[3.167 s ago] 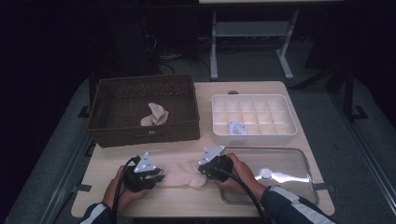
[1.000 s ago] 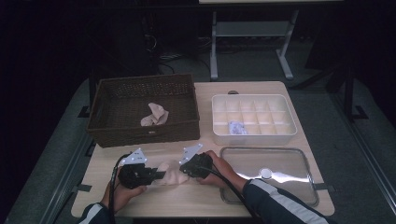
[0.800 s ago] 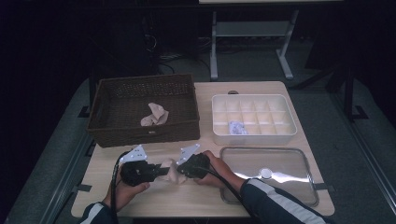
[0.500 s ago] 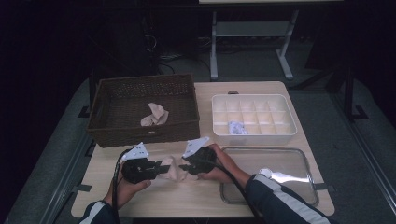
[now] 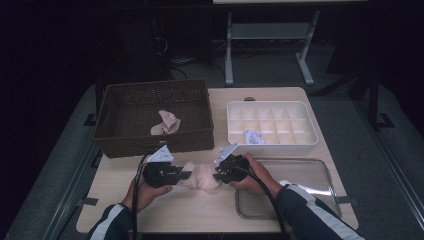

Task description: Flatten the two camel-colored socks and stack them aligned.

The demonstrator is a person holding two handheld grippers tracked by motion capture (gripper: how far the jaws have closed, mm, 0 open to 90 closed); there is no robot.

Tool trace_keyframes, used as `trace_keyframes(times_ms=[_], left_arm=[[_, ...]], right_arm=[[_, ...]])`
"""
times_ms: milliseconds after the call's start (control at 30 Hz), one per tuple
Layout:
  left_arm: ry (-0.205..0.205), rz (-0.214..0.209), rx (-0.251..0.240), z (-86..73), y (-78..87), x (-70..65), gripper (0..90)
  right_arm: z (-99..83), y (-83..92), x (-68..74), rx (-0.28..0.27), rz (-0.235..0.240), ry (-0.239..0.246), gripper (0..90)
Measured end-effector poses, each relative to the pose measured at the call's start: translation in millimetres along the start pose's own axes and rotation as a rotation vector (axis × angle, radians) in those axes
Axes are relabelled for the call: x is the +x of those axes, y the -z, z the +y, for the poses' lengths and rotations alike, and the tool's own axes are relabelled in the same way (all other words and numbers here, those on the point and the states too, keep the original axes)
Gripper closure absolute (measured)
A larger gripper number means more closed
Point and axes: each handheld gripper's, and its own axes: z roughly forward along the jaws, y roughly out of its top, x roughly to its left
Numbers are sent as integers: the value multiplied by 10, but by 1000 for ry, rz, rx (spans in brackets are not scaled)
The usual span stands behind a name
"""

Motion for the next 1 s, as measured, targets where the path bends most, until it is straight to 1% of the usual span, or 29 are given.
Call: trace_keyframes(times_ms=[67,100,133,167,200,233,267,333,367,400,433,467,500,567,600,633,700,733,800,833,900,933,967,1000], left_arm=[[-6,-14,11,57,-94,11,753],[-6,-14,11,57,-94,11,753],[-13,-14,23,109,-189,3,754],[-13,-14,23,109,-189,3,754],[-35,-17,40,156,-281,2,752],[-35,-22,49,170,-324,-6,751],[-48,-22,60,179,-366,-8,748],[-49,-43,77,173,-439,-26,730],[-64,-42,98,167,-464,-36,704],[-64,-42,98,167,-464,-36,661],[-58,-34,95,163,-452,-51,592],[-58,-34,95,163,-452,-51,498],[-49,-34,80,166,-427,-55,498],[-38,-30,47,188,-318,-43,441],[-40,-27,34,194,-280,-38,437],[-32,-29,22,198,-230,-35,428],[-20,-54,5,189,-137,-30,431],[-22,-57,4,181,-116,-34,458],[-27,-38,14,151,-85,-38,478],[-18,-33,16,131,-80,-31,497],[-18,-19,22,90,-101,-23,515],[-20,-18,26,74,-125,-28,540],[-26,-21,34,63,-156,-38,551],[-40,-22,42,53,-191,-53,587]], right_arm=[[0,-22,-9,-4,9,-11,714],[0,-26,-22,-5,3,-1,718],[0,-28,-24,-7,3,3,720],[-2,-30,-19,-8,8,-1,721],[-5,-31,-16,-10,9,-1,721],[-6,-31,-17,-10,11,-5,720],[-8,-33,-27,-10,9,5,719],[-9,-30,-21,-8,9,0,718],[-10,-30,-20,-9,8,-2,716],[-11,-28,-18,-8,7,-2,711],[-13,-29,-24,-11,6,8,707],[-13,-29,-24,-11,6,8,707],[-16,-27,-26,-12,7,6,702],[-19,-26,-28,-13,10,1,703],[-19,-23,-25,-12,12,-7,703],[-19,-23,-27,-12,13,-6,703],[-17,-21,-28,-11,17,-14,703],[-18,-23,-30,-12,18,-15,701],[-14,-17,-30,-11,14,-15,686],[-15,-14,-39,-14,10,-6,675],[-12,16,-52,-20,9,-11,670],[-7,42,-55,-25,11,-19,663],[0,72,-60,-29,8,-20,655],[1,97,-73,-38,4,-14,648]])
